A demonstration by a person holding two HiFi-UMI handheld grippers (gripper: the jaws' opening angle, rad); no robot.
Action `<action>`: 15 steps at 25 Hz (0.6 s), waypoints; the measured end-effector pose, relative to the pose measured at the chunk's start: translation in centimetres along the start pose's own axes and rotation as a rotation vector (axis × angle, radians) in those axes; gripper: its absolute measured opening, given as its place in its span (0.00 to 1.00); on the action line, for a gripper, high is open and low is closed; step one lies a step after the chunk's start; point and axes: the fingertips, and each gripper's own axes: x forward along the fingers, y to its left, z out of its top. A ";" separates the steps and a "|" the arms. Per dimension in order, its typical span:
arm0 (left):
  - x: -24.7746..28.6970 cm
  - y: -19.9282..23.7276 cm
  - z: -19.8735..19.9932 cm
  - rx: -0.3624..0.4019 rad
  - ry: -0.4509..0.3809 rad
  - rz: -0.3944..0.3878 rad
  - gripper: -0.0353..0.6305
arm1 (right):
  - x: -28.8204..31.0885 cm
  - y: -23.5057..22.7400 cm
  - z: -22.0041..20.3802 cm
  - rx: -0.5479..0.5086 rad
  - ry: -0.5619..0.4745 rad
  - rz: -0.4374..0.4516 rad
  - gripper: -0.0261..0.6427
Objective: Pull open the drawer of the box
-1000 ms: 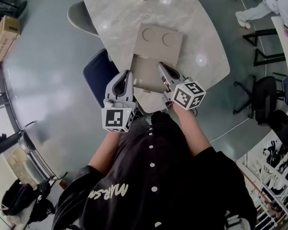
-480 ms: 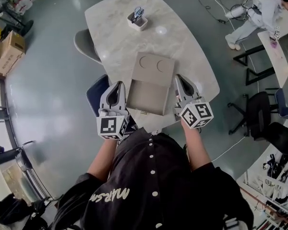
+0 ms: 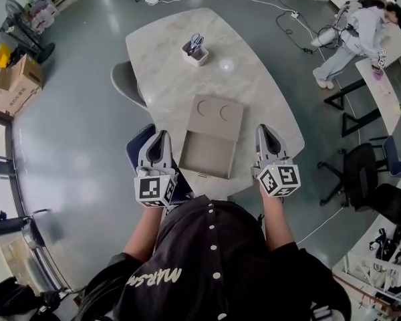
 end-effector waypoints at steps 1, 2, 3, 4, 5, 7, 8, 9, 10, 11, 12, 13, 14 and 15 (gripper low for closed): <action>-0.1 0.1 0.1 0.000 -0.002 0.004 0.09 | 0.0 0.2 0.0 -0.004 0.000 0.001 0.03; -0.2 0.2 0.1 0.000 -0.004 0.007 0.09 | 0.0 0.4 -0.1 -0.008 -0.001 0.005 0.03; -0.2 0.2 0.2 0.001 -0.006 0.009 0.09 | 0.1 0.6 0.0 -0.012 -0.003 0.008 0.03; -0.3 0.2 0.3 0.002 -0.008 0.010 0.09 | 0.1 0.9 0.0 -0.017 -0.005 0.011 0.03; -0.3 0.2 0.3 0.004 -0.010 0.011 0.09 | 0.1 1.1 0.1 -0.023 -0.008 0.014 0.03; -0.4 0.1 0.5 0.011 -0.013 0.011 0.09 | 0.1 1.6 0.2 -0.035 -0.016 0.016 0.03; -0.4 0.0 0.6 0.015 -0.015 0.010 0.09 | 0.1 1.7 0.2 -0.039 -0.019 0.017 0.03; -0.4 -0.1 0.7 0.019 -0.016 0.009 0.09 | 0.1 1.9 0.2 -0.042 -0.020 0.018 0.03; -0.4 -0.1 0.7 0.023 -0.016 0.007 0.09 | 0.1 1.9 0.2 -0.044 -0.019 0.019 0.03; -0.4 -0.2 0.7 0.026 -0.017 0.006 0.09 | 0.2 2.0 0.1 -0.045 -0.017 0.020 0.03; -0.4 -0.2 0.8 0.028 -0.017 0.004 0.09 | 0.2 2.1 0.1 -0.048 -0.015 0.021 0.03; -0.4 -0.2 0.9 0.029 -0.018 0.002 0.09 | 0.3 2.3 0.1 -0.053 -0.014 0.023 0.03; -0.4 -0.2 0.9 0.030 -0.018 0.001 0.09 | 0.4 2.4 0.1 -0.058 -0.012 0.025 0.03; -0.4 -0.2 0.9 0.030 -0.018 0.000 0.09 | 0.4 2.5 0.1 -0.061 -0.011 0.028 0.03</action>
